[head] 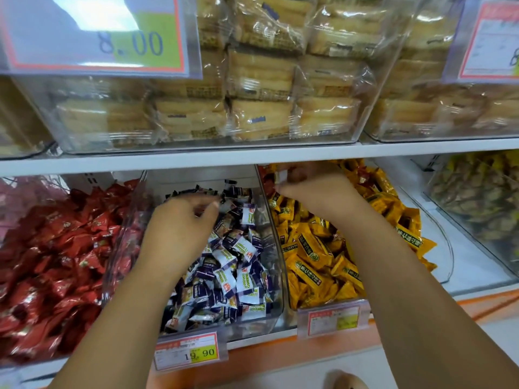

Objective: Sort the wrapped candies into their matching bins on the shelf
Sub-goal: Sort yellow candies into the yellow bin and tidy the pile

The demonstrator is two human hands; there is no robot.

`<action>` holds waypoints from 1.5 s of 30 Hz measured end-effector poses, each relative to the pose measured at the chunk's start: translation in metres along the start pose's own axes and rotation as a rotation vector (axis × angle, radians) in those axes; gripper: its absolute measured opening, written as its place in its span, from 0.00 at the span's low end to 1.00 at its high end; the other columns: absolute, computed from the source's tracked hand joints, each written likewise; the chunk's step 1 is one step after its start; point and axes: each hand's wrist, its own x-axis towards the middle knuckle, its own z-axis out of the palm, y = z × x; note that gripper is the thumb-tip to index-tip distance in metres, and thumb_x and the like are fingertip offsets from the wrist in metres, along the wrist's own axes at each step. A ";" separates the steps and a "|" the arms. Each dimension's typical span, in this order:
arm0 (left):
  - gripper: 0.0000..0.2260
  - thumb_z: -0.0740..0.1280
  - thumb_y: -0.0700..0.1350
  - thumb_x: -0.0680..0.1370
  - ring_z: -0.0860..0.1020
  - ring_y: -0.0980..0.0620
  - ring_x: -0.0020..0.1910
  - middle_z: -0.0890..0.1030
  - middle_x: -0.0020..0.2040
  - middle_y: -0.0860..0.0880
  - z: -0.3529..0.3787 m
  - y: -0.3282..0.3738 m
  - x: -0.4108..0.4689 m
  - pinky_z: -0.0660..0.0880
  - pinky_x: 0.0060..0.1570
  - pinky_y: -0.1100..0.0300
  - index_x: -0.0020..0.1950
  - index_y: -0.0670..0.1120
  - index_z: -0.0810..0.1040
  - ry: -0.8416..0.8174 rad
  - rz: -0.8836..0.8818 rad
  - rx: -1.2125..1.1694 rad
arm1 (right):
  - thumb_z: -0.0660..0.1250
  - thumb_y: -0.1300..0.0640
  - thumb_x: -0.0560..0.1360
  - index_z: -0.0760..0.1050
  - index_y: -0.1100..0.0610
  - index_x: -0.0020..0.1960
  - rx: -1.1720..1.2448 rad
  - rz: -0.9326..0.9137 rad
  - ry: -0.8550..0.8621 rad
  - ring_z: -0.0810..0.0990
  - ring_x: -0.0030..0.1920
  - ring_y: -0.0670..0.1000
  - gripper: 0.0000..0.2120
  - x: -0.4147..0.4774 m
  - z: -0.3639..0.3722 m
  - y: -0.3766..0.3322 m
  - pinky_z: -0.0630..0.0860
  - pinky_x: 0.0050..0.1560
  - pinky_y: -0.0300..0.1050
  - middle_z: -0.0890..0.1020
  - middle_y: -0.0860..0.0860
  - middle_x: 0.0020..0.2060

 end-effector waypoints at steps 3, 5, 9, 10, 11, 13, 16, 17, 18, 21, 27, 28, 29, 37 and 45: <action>0.10 0.64 0.50 0.79 0.74 0.64 0.36 0.84 0.50 0.55 -0.008 -0.001 -0.002 0.63 0.34 0.82 0.55 0.52 0.82 0.127 0.008 -0.022 | 0.61 0.53 0.80 0.76 0.61 0.58 -0.071 -0.040 0.014 0.80 0.52 0.59 0.14 0.006 0.004 -0.003 0.77 0.52 0.50 0.80 0.59 0.52; 0.10 0.64 0.52 0.79 0.75 0.64 0.39 0.82 0.49 0.58 -0.007 0.004 -0.003 0.64 0.39 0.81 0.56 0.54 0.82 0.104 0.062 -0.056 | 0.56 0.56 0.82 0.76 0.59 0.59 -0.200 -0.045 0.071 0.78 0.40 0.55 0.13 0.022 0.007 0.009 0.75 0.37 0.38 0.79 0.55 0.47; 0.19 0.62 0.58 0.77 0.70 0.62 0.60 0.73 0.63 0.61 0.013 0.021 -0.009 0.64 0.58 0.67 0.68 0.58 0.72 -0.130 0.216 -0.065 | 0.57 0.57 0.82 0.73 0.46 0.66 -0.369 -0.077 -0.062 0.70 0.32 0.41 0.15 0.049 0.015 0.021 0.62 0.23 0.27 0.76 0.44 0.52; 0.22 0.61 0.60 0.77 0.66 0.63 0.65 0.69 0.66 0.61 0.019 0.024 -0.011 0.60 0.62 0.67 0.71 0.59 0.68 -0.200 0.250 -0.050 | 0.59 0.55 0.81 0.71 0.45 0.68 -0.416 -0.110 -0.116 0.73 0.37 0.41 0.16 0.055 0.016 0.020 0.65 0.30 0.28 0.75 0.44 0.57; 0.25 0.59 0.62 0.76 0.61 0.63 0.69 0.65 0.70 0.62 0.025 0.027 -0.012 0.56 0.66 0.68 0.73 0.59 0.64 -0.262 0.276 -0.041 | 0.62 0.52 0.79 0.69 0.45 0.69 -0.468 -0.147 -0.155 0.76 0.45 0.44 0.18 0.060 0.019 0.019 0.68 0.37 0.31 0.75 0.46 0.61; 0.28 0.55 0.64 0.75 0.54 0.65 0.72 0.57 0.75 0.63 0.031 0.028 -0.013 0.50 0.68 0.69 0.75 0.61 0.59 -0.344 0.282 -0.044 | 0.67 0.49 0.75 0.65 0.48 0.71 -0.571 -0.193 -0.206 0.76 0.57 0.52 0.26 0.070 0.023 0.018 0.73 0.50 0.41 0.75 0.51 0.64; 0.27 0.56 0.63 0.77 0.50 0.67 0.72 0.53 0.75 0.65 0.032 0.027 -0.011 0.46 0.67 0.69 0.75 0.63 0.56 -0.387 0.251 -0.048 | 0.70 0.52 0.72 0.64 0.52 0.71 -0.699 -0.163 -0.293 0.77 0.54 0.54 0.31 0.077 0.028 0.014 0.76 0.52 0.49 0.76 0.54 0.60; 0.26 0.56 0.62 0.77 0.50 0.68 0.71 0.52 0.75 0.66 0.031 0.027 -0.011 0.46 0.67 0.68 0.75 0.64 0.56 -0.392 0.248 -0.044 | 0.70 0.54 0.72 0.64 0.53 0.71 -0.766 -0.152 -0.305 0.76 0.54 0.55 0.30 0.077 0.031 0.011 0.76 0.52 0.50 0.76 0.55 0.59; 0.26 0.56 0.62 0.77 0.50 0.69 0.70 0.52 0.75 0.66 0.031 0.027 -0.011 0.46 0.67 0.68 0.75 0.64 0.56 -0.395 0.250 -0.042 | 0.69 0.55 0.73 0.64 0.54 0.70 -0.844 -0.152 -0.298 0.75 0.56 0.56 0.28 0.077 0.033 0.010 0.75 0.53 0.50 0.75 0.56 0.60; 0.27 0.55 0.63 0.76 0.49 0.72 0.67 0.53 0.73 0.68 0.030 0.028 -0.011 0.46 0.67 0.69 0.75 0.63 0.56 -0.402 0.251 -0.057 | 0.66 0.56 0.75 0.67 0.54 0.67 -1.013 -0.187 -0.270 0.71 0.61 0.57 0.21 0.076 0.038 0.008 0.71 0.53 0.49 0.71 0.56 0.62; 0.26 0.57 0.62 0.77 0.50 0.73 0.66 0.53 0.68 0.71 0.030 0.026 -0.012 0.47 0.67 0.70 0.75 0.64 0.58 -0.413 0.235 -0.109 | 0.66 0.54 0.73 0.65 0.50 0.67 -1.015 -0.128 -0.335 0.61 0.69 0.58 0.23 0.071 0.043 0.017 0.71 0.54 0.50 0.70 0.52 0.64; 0.26 0.57 0.62 0.77 0.50 0.73 0.66 0.52 0.67 0.72 0.030 0.026 -0.012 0.47 0.66 0.70 0.75 0.64 0.58 -0.418 0.232 -0.114 | 0.66 0.53 0.73 0.63 0.50 0.69 -1.017 -0.123 -0.339 0.62 0.69 0.57 0.26 0.072 0.044 0.018 0.70 0.54 0.50 0.69 0.52 0.65; 0.26 0.57 0.63 0.76 0.50 0.73 0.66 0.52 0.67 0.72 0.030 0.025 -0.012 0.47 0.66 0.70 0.75 0.64 0.57 -0.422 0.230 -0.116 | 0.66 0.52 0.73 0.61 0.50 0.71 -1.016 -0.118 -0.339 0.63 0.68 0.57 0.28 0.073 0.044 0.019 0.69 0.52 0.49 0.69 0.53 0.66; 0.25 0.57 0.63 0.76 0.49 0.72 0.68 0.54 0.70 0.70 0.028 0.024 -0.011 0.47 0.66 0.68 0.73 0.68 0.57 -0.450 0.207 -0.144 | 0.66 0.47 0.74 0.67 0.43 0.66 -0.802 -0.120 -0.312 0.68 0.63 0.57 0.21 0.076 0.038 0.031 0.70 0.45 0.46 0.72 0.56 0.61; 0.24 0.58 0.62 0.76 0.51 0.68 0.71 0.55 0.75 0.64 0.028 0.025 -0.011 0.49 0.67 0.66 0.72 0.69 0.58 -0.446 0.187 -0.145 | 0.62 0.51 0.76 0.69 0.47 0.67 -0.961 -0.086 -0.353 0.64 0.66 0.56 0.19 0.070 0.041 0.022 0.68 0.51 0.47 0.75 0.52 0.60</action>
